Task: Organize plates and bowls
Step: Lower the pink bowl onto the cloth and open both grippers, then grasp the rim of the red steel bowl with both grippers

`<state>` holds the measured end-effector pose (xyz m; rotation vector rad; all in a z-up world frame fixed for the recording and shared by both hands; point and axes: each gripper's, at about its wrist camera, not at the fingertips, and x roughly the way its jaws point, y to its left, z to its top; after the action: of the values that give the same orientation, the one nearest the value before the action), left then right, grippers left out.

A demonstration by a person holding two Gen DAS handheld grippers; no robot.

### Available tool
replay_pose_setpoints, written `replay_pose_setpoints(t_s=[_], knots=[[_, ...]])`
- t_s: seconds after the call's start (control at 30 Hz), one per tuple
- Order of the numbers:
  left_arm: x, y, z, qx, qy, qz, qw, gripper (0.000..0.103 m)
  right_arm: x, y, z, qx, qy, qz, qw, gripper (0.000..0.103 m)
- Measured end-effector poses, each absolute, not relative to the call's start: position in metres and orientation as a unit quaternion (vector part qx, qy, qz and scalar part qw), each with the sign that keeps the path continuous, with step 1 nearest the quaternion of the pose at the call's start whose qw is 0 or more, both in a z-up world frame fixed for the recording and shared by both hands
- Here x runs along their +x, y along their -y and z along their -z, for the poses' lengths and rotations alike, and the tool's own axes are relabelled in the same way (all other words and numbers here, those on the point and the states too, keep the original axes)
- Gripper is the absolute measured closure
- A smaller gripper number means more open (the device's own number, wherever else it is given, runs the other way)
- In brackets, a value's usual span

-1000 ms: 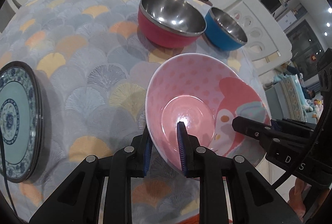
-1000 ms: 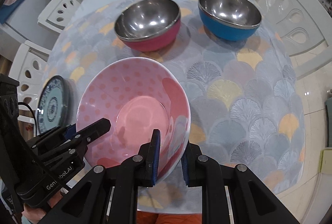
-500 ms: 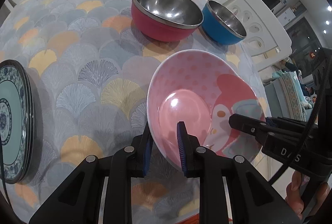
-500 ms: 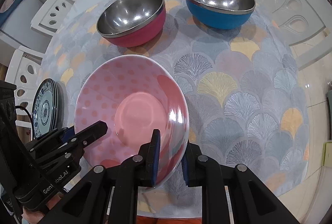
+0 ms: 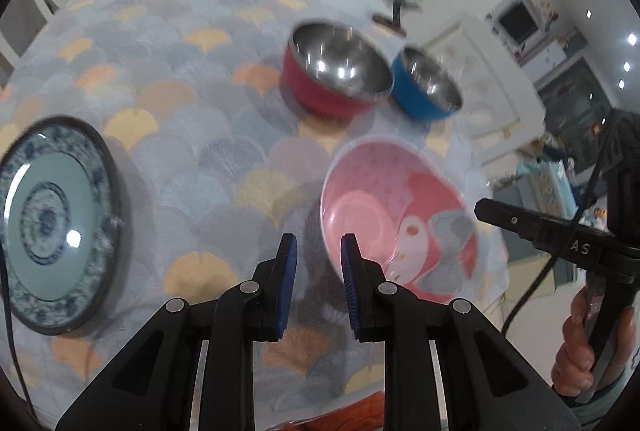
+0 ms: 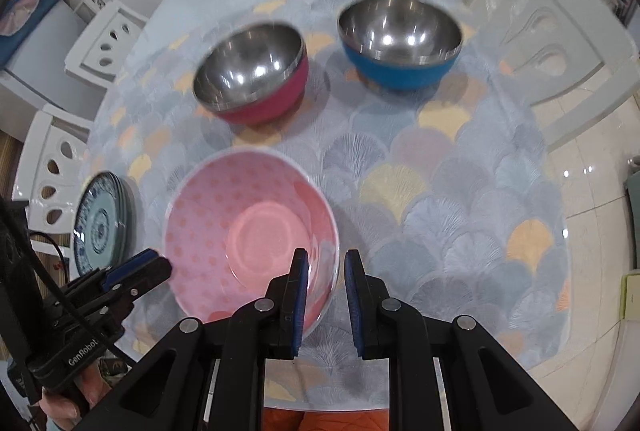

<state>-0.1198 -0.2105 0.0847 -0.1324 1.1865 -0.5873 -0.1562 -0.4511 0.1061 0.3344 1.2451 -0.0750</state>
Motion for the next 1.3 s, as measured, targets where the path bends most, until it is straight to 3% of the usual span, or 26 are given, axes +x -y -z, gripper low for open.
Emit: replay_pose_setpoints(t_s=[0.1, 0.2, 0.27, 0.33, 0.5, 0.6, 1.03, 1.23, 1.3], knots=[[-0.114, 0.205, -0.111, -0.07, -0.525, 0.276, 0.802, 0.082, -0.153, 0.451, -0.128, 0.154, -0.564, 0.035, 0.811, 0.086], [-0.105, 0.202, -0.133, -0.071, -0.505, 0.281, 0.813, 0.069, -0.146, 0.445, -0.146, 0.151, -0.55, 0.029, 0.821, 0.079], [-0.097, 0.201, -0.145, -0.073, -0.498, 0.283, 0.816, 0.069, -0.141, 0.442, -0.156, 0.152, -0.54, 0.022, 0.828, 0.063], [-0.089, 0.201, -0.15, -0.078, -0.498, 0.286, 0.815, 0.065, -0.136, 0.438, -0.164, 0.149, -0.533, 0.017, 0.833, 0.053], [-0.066, 0.204, -0.158, -0.098, -0.494, 0.286, 0.815, 0.041, -0.118, 0.43, -0.17, 0.141, -0.531, 0.003, 0.836, 0.053], [-0.051, 0.209, -0.16, -0.109, -0.494, 0.287, 0.814, 0.038, -0.107, 0.435, -0.167, 0.159, -0.536, -0.003, 0.829, 0.053], [0.016, 0.238, -0.13, -0.088, -0.53, 0.264, 0.801, 0.037, -0.045, 0.468, -0.118, 0.254, -0.583, -0.011, 0.772, 0.052], [0.045, 0.255, -0.097, -0.083, -0.564, 0.265, 0.778, 0.045, -0.023, 0.476, -0.089, 0.271, -0.601, -0.005, 0.752, 0.052], [0.052, 0.26, -0.086, -0.084, -0.576, 0.267, 0.768, 0.053, -0.016, 0.478, -0.082, 0.272, -0.606, -0.004, 0.748, 0.052]])
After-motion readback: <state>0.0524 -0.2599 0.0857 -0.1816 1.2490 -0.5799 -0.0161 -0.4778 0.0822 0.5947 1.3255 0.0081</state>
